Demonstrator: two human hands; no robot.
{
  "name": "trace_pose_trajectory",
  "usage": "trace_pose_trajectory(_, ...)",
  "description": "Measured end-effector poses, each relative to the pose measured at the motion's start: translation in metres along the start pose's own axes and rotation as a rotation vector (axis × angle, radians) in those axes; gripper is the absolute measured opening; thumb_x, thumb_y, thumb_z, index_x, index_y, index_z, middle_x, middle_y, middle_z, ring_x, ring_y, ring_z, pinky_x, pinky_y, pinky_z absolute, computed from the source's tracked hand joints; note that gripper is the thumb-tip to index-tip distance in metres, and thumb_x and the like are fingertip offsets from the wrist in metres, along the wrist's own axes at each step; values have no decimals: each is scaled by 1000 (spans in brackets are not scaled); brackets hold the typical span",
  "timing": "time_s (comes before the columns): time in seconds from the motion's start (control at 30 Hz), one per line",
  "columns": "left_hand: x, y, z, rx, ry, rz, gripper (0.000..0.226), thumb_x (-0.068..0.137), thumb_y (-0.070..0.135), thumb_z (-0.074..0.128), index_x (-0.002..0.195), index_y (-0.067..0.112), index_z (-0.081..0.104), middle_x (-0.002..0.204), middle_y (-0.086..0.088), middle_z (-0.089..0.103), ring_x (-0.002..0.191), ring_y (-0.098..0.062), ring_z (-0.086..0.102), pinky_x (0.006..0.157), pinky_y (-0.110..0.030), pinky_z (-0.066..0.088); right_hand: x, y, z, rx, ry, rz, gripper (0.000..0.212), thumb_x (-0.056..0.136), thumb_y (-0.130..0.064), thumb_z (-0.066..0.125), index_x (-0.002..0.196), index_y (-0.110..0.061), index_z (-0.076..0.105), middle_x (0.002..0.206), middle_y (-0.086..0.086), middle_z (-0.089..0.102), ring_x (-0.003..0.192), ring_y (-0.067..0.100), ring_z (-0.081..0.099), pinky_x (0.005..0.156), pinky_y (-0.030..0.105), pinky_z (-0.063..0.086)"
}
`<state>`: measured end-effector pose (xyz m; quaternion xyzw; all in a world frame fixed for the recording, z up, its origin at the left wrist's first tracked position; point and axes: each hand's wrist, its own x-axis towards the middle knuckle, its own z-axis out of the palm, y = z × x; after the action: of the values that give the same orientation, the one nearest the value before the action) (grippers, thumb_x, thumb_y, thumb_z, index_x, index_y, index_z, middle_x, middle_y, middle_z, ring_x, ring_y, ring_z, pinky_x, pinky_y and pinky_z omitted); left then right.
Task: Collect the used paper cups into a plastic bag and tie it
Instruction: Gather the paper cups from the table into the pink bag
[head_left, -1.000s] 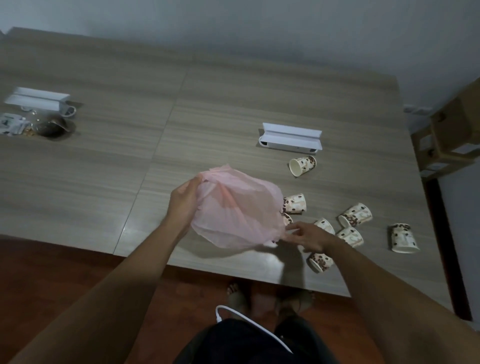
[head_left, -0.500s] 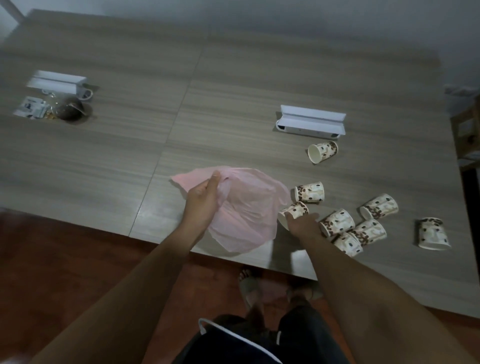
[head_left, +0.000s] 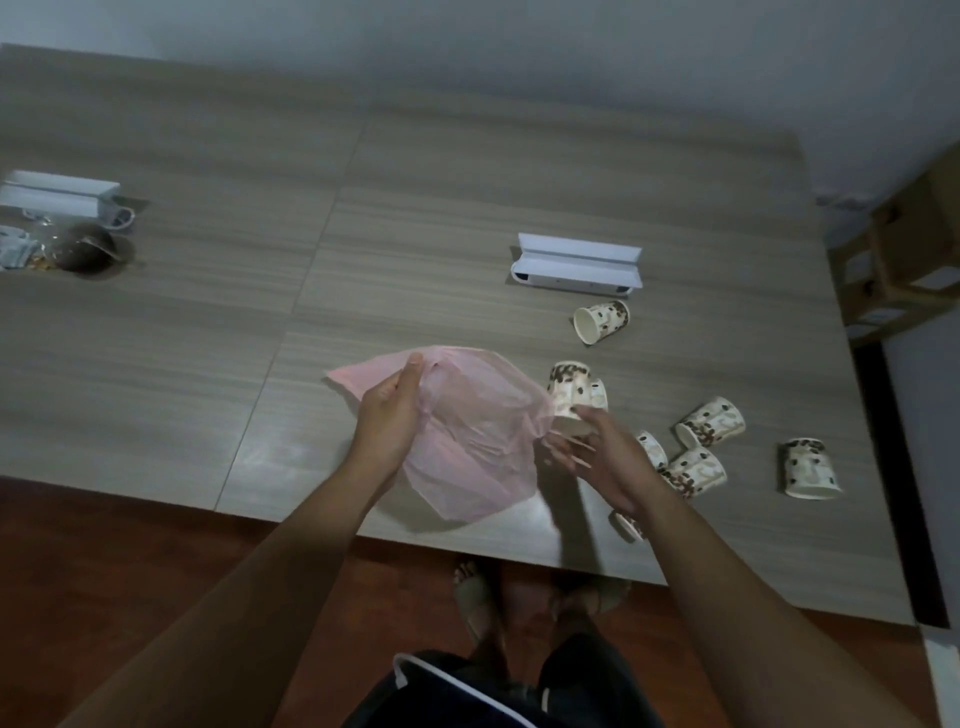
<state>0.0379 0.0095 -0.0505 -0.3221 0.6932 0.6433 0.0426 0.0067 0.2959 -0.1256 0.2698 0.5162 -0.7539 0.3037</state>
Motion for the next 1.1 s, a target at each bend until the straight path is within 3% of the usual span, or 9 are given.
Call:
trace_pose_trajectory(0.13, 13, 18, 10, -76, -1, -73, 54, 101, 65, 57, 115, 21, 84, 111, -6, 86, 108, -29, 81, 103, -56, 63, -41, -41, 5, 204, -343, -4, 101, 67, -36, 99, 151, -3, 53, 144, 24, 65, 125, 35, 71, 101, 43, 64)
trace_pose_trajectory(0.27, 14, 41, 26, -119, -54, -105, 45, 111, 50, 50, 118, 19, 82, 108, -8, 86, 104, -31, 82, 102, -56, 63, -49, -53, 27, 35, -514, 45, 84, 78, -25, 92, 152, -6, 56, 143, 24, 66, 124, 36, 71, 110, 48, 58)
trace_pose_trajectory(0.4, 0, 62, 36, 113, -98, 81, 51, 114, 49, 44, 120, 15, 82, 112, -3, 82, 110, -26, 77, 100, -40, 59, -35, -51, 63, -380, -292, -66, 33, 103, -20, 67, 135, -12, 70, 129, 23, 75, 109, 31, 73, 102, 46, 59)
trace_pose_trajectory(0.53, -11, 65, 42, 435, -216, 278, 49, 118, 45, 42, 122, 22, 85, 113, 9, 78, 109, -11, 69, 83, -12, 47, -19, -40, 97, -905, -96, -163, 47, 88, -56, 75, 116, -18, 76, 106, 6, 82, 95, 30, 80, 84, 49, 67)
trace_pose_trajectory(0.6, -13, 64, 46, 455, -290, 276, 49, 117, 47, 43, 119, 23, 85, 114, 6, 83, 106, -11, 73, 84, -5, 47, -13, -34, 109, -1033, -90, -233, 40, 92, -54, 74, 102, -16, 78, 102, 8, 82, 98, 33, 79, 89, 50, 65)
trace_pose_trajectory(0.67, -14, 63, 51, 410, -338, 211, 49, 115, 52, 44, 116, 28, 86, 110, 6, 86, 106, -12, 78, 96, -19, 54, -8, -31, 119, -1175, -119, -323, 29, 104, -33, 63, 110, -10, 79, 116, 16, 80, 114, 38, 73, 97, 45, 57)
trace_pose_trajectory(0.73, -12, 62, 53, 321, -348, 120, 46, 113, 58, 47, 112, 33, 85, 106, 7, 87, 105, -13, 80, 101, -32, 60, -6, -29, 128, -1218, -109, -363, 43, 103, -27, 51, 129, -3, 74, 136, 20, 73, 131, 37, 65, 107, 38, 49)
trace_pose_trajectory(0.97, 11, 51, 44, 21, -236, -64, 53, 109, 61, 49, 120, 23, 84, 102, -9, 86, 89, -27, 81, 81, -32, 61, 8, -29, 113, -1117, -24, -304, 67, 108, -56, 56, 143, 0, 63, 146, 17, 67, 135, 35, 62, 100, 29, 42)
trace_pose_trajectory(1.1, 18, 39, 38, 40, -142, -55, 51, 101, 64, 49, 118, 32, 85, 115, -2, 86, 113, -26, 80, 110, -53, 59, 4, -29, 92, -1137, -19, -282, 77, 102, -59, 67, 154, -3, 52, 152, 13, 63, 138, 32, 61, 105, 34, 45)
